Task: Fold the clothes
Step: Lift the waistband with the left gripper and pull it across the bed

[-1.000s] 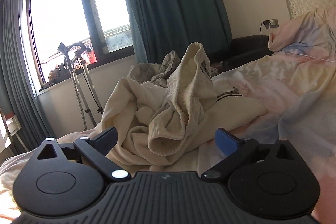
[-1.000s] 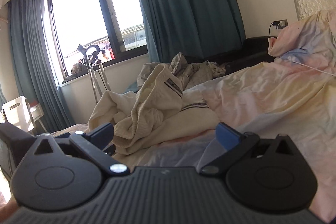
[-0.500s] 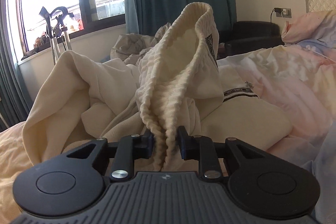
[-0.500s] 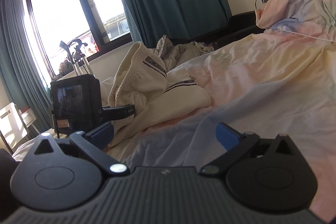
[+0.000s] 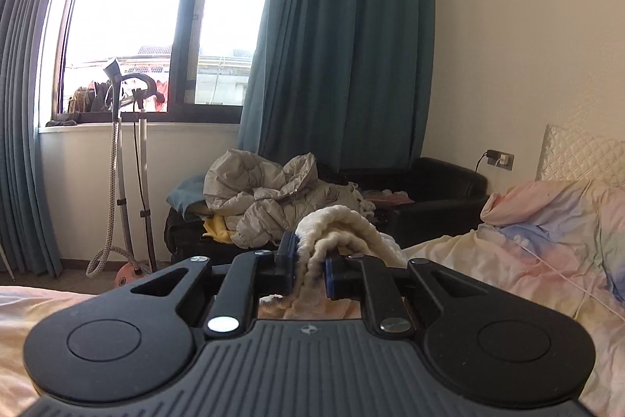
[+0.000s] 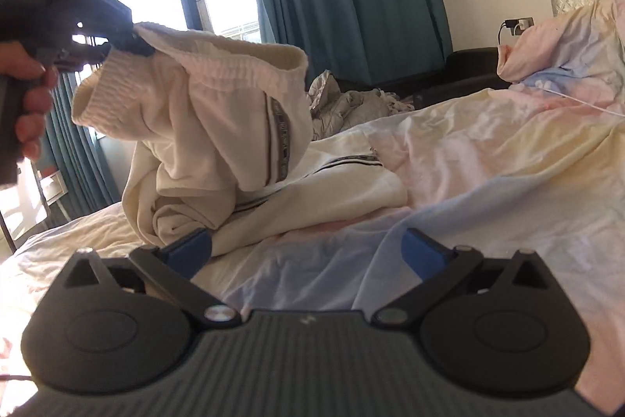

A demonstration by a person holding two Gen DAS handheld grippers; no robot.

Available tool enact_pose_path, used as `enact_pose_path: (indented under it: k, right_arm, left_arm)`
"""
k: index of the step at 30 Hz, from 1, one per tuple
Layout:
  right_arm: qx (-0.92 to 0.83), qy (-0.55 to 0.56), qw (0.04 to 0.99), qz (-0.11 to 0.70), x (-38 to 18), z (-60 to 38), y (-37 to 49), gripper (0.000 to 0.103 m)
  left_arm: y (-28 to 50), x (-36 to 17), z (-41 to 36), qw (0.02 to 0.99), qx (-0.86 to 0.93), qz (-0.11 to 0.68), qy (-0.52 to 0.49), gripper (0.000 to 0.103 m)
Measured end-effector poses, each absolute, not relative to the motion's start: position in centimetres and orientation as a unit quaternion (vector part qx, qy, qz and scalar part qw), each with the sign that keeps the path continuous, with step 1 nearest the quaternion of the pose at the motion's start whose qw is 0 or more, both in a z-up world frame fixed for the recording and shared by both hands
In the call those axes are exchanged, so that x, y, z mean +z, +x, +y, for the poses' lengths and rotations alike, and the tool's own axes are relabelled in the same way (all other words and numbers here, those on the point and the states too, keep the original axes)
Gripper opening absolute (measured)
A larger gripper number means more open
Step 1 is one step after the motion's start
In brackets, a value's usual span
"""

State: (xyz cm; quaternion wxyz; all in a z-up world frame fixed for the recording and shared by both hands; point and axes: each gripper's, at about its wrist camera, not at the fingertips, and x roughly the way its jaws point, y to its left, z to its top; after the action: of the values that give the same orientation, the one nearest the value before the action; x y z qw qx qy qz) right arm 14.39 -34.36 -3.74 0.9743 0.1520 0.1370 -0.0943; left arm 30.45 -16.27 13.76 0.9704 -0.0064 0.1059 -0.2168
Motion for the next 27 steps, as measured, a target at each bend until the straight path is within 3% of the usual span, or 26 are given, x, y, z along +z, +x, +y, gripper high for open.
enact_pose_path:
  k: [6, 10, 19, 27]
  right_arm:
    - [-0.087, 0.151, 0.977, 0.126, -2.8, -34.1, 13.7, 0.103]
    - [-0.061, 0.157, 0.979, 0.117, -2.4, -33.7, 13.2, 0.103]
    - [0.079, 0.171, 0.972, 0.138, -2.2, -29.6, 12.9, 0.103]
    - [0.103, 0.122, 0.974, 0.16, -2.0, -26.4, 12.1, 0.103]
  left_arm:
    - [22.6, 19.4, -10.4, 0.977, -0.204, 0.051, -0.047, 0.016]
    - [17.5, 18.9, -5.2, 0.981, -0.168, 0.045, -0.091, 0.016]
    - [9.1, 9.1, 5.5, 0.973, -0.017, 0.111, -0.202, 0.016]
    - [8.1, 1.3, 14.4, 0.942, 0.061, 0.185, -0.273, 0.017]
